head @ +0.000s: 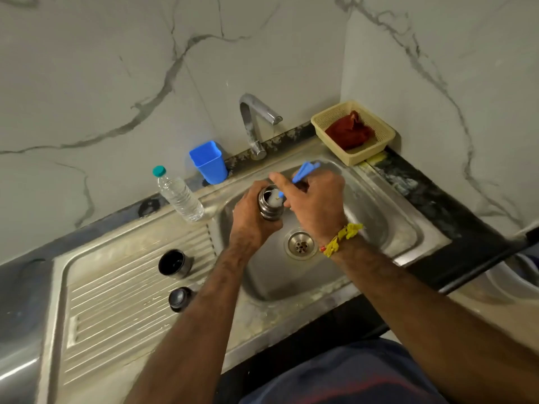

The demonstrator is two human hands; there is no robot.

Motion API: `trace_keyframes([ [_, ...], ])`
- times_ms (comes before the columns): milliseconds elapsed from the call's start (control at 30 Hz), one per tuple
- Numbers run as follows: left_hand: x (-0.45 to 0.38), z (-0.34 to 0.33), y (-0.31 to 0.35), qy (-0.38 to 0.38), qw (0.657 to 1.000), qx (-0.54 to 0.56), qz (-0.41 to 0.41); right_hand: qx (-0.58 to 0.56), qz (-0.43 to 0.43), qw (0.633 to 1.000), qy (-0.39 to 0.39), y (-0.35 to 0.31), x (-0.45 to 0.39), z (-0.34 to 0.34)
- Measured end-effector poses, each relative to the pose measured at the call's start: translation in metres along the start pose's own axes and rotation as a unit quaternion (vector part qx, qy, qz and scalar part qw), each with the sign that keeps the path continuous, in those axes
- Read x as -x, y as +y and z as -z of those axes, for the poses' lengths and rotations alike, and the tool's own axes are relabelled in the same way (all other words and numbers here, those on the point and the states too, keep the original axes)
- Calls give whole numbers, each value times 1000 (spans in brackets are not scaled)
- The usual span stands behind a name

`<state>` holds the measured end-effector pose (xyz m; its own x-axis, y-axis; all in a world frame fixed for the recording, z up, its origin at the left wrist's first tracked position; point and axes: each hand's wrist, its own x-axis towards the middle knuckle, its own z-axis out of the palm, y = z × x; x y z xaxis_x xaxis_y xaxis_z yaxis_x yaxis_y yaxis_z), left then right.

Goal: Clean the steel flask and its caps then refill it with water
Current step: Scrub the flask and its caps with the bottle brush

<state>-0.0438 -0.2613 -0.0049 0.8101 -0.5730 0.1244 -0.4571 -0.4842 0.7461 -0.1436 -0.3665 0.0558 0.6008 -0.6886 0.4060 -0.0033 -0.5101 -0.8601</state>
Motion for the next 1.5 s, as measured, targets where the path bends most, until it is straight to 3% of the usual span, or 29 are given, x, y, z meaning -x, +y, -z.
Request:
trace_keyframes([
  [67, 3, 0, -1, 3, 1000, -15, 10, -66, -9, 994, -85, -11, -5, 18],
  [167, 4, 3, 0, 11, 1000, -15, 11, -152, -6, 957, -247, -15, -17, 47],
  [200, 3, 2, 2, 7, 1000, -17, 5, -150, 6, 957, -247, -15, -18, 51],
  [300, -1, -1, 8, 12, 999, -35, 4, -100, 20, 991, -92, -13, -15, 39],
  [367, -3, -5, 8, 27, 999, -35, 8, -69, 24, 996, -41, -16, -10, 30],
  [467, -2, -5, 4, 36, 998, -44, -2, -90, 52, 984, -145, -19, -12, 40],
  [567, 0, -3, 2, 35, 998, -55, -7, -159, 58, 941, -293, -13, -21, 56],
  [767, 2, -1, 4, 25, 999, -30, -6, -184, 34, 965, -186, -8, -25, 57],
  [867, 5, 1, 5, -11, 998, -57, -12, -100, 66, 983, -138, -3, -25, 54],
  [967, 6, -3, 9, -23, 993, -117, -17, -11, 2, 997, -71, 0, -19, 46],
  [1000, 6, -4, 8, -11, 992, -128, -16, -27, -50, 996, -70, 1, -18, 46],
  [1067, 4, -5, 4, 15, 993, -120, -15, -85, -113, 978, -151, -3, -17, 53],
  [1167, -1, 1, -1, 7, 995, -103, -16, -52, 12, 965, -257, -8, -19, 61],
  [1233, -4, 0, 1, -9, 993, -114, -22, 45, 57, 972, -223, -10, -17, 56],
  [1267, -4, -2, 1, 1, 992, -124, -24, 59, 32, 980, -185, -9, -16, 52],
  [1333, -3, -6, 0, 44, 989, -136, -35, -52, -176, 975, -125, -9, -18, 50],
  [1400, -2, -7, -3, 74, 986, -143, -49, -207, -382, 891, -130, -10, -20, 61],
  [1433, -3, -6, -5, 74, 984, -150, -60, -215, -390, 883, -152, -6, -19, 68],
  [1500, -6, -3, -5, 50, 983, -161, -69, -66, -225, 946, -223, 1, -18, 76],
])
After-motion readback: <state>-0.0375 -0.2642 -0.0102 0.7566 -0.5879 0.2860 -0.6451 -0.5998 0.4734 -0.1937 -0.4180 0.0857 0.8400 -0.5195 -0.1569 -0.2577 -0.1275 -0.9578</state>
